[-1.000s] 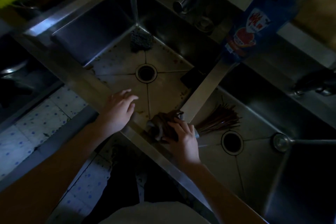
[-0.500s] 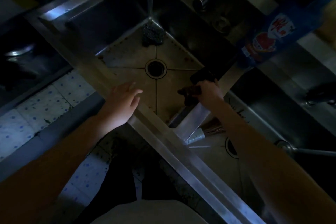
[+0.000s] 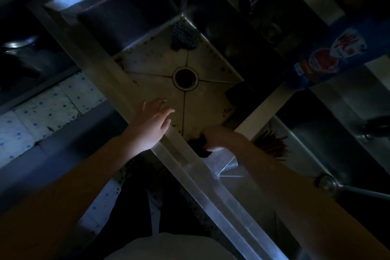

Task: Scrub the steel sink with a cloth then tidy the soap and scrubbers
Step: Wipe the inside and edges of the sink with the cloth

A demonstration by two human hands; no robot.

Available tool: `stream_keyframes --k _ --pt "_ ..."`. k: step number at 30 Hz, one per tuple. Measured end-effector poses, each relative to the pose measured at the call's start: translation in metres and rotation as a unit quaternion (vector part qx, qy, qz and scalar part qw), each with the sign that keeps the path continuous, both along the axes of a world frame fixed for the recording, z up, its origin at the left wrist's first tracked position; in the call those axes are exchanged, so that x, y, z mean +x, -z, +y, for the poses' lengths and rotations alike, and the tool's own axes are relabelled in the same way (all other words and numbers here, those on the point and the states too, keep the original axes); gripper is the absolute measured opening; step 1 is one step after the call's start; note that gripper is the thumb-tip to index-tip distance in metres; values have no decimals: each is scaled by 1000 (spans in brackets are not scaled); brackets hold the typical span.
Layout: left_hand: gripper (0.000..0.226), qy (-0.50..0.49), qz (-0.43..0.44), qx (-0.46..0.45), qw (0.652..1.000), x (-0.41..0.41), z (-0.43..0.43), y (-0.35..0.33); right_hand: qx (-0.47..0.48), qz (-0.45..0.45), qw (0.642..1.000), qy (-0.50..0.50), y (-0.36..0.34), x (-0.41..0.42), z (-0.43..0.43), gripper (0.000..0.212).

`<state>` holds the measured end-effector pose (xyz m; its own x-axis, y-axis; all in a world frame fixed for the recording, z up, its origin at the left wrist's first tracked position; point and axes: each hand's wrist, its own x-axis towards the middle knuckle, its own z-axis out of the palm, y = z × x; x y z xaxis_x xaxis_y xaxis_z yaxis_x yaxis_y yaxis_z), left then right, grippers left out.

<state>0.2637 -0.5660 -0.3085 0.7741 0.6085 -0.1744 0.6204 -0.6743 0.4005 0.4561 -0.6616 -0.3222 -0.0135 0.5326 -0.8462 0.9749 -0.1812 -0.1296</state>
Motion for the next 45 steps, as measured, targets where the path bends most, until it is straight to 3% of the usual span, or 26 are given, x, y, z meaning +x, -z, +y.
stream_keyframes --k 5,10,16,20,23,26,28,31,39,45 --pt "31 -4 5 -5 1000 6 8 3 -25 18 999 -14 14 9 11 34" --pt "32 -12 4 -17 1000 9 17 7 -16 -70 997 36 27 77 29 29" --pt "32 -16 9 -18 1000 9 22 10 -64 -145 984 84 21 126 54 49" --pt "33 -7 19 -21 1000 13 22 11 -140 -98 984 52 28 96 52 33" --pt "32 -8 29 -19 999 12 22 11 -129 -46 990 41 46 55 40 17" --pt "32 -4 23 -17 1000 12 21 10 -166 5 986 14 63 21 30 21" --pt "32 -5 19 -17 1000 13 22 9 -150 14 989 -5 68 18 31 35" --pt "32 -5 16 -25 1000 12 24 9 -140 -10 990 -28 63 42 37 34" --pt "32 -7 -6 -48 999 13 27 7 -93 -137 985 54 35 134 59 39" --pt "31 -5 -4 -49 999 15 28 9 -116 -120 985 36 33 108 52 39"
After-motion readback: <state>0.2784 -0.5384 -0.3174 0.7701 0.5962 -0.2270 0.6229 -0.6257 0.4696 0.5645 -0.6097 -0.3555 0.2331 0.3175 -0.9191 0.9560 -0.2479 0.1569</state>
